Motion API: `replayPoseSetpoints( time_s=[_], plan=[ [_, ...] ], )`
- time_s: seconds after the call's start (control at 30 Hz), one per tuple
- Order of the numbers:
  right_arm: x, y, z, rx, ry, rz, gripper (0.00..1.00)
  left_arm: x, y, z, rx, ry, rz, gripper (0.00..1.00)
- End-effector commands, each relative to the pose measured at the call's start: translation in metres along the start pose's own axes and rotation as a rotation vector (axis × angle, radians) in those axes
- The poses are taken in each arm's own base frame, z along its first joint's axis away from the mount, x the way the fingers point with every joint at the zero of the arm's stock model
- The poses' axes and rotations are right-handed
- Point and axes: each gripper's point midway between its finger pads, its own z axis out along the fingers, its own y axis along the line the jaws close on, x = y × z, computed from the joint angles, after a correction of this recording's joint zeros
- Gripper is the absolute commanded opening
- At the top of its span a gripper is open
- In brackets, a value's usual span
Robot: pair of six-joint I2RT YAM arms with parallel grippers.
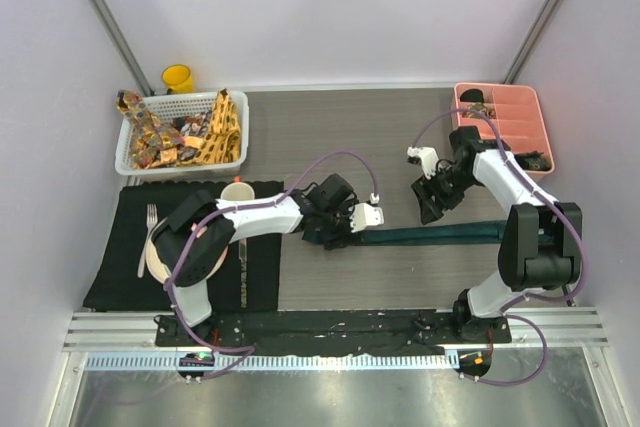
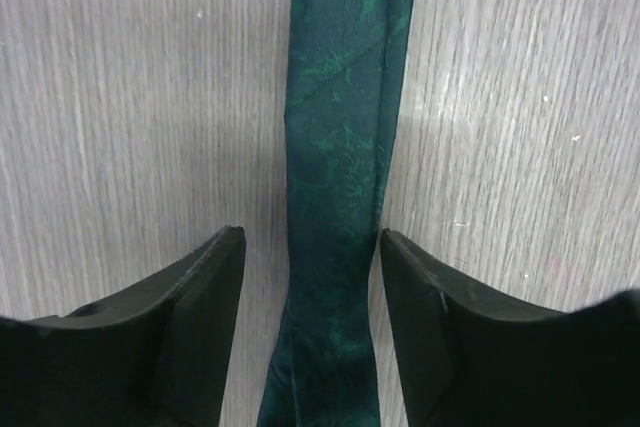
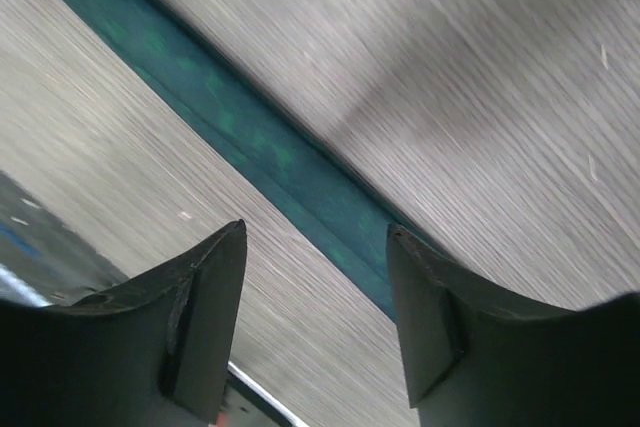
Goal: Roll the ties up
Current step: Flatten out the tie at the center of the board, then roll the tie at the center of the board.
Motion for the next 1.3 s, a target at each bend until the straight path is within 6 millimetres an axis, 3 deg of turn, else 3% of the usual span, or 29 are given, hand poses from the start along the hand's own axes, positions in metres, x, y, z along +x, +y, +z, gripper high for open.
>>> replayPoseSetpoints(
  time_s=[0.0,0.07,0.17,0.23,0.27,0.3,0.4,0.6,0.8,1.0,1.27],
  plan=[
    [-0.042,0.030,-0.001,-0.170,-0.134,0.155,0.60,0.003,0.000,-0.011,-0.020,0.010,-0.019,0.59],
    [-0.051,0.039,0.002,-0.218,-0.159,0.209,0.54,-0.001,0.000,-0.018,-0.028,-0.002,-0.055,0.62],
    [-0.066,0.057,0.006,-0.288,-0.199,0.275,0.45,-0.010,0.005,-0.034,-0.056,-0.041,-0.109,0.82],
    [-0.072,0.071,0.008,-0.337,-0.207,0.322,0.42,-0.013,0.013,-0.048,-0.078,-0.086,-0.140,0.90],
    [-0.078,0.072,0.009,-0.344,-0.225,0.328,0.40,-0.008,0.014,-0.051,-0.087,-0.100,-0.157,0.99],
    [-0.080,0.075,0.011,-0.354,-0.230,0.338,0.38,-0.015,0.021,-0.067,-0.105,-0.150,-0.158,1.00],
    [-0.088,0.093,0.024,-0.404,-0.213,0.367,0.25,-0.008,0.022,-0.090,-0.098,-0.211,-0.125,1.00],
    [-0.103,0.123,0.048,-0.480,-0.172,0.412,0.14,0.031,0.016,-0.105,-0.061,-0.205,0.014,0.96],
    [-0.127,0.153,0.073,-0.532,-0.146,0.444,0.01,0.040,0.010,-0.096,-0.025,-0.228,0.110,0.94],
    [-0.133,0.177,0.094,-0.554,-0.098,0.425,0.01,0.036,0.014,-0.083,-0.001,-0.247,0.136,0.90],
    [-0.122,0.164,0.124,-0.484,-0.039,0.433,0.01,0.042,0.018,-0.074,0.026,-0.190,0.164,0.73]
  ],
)
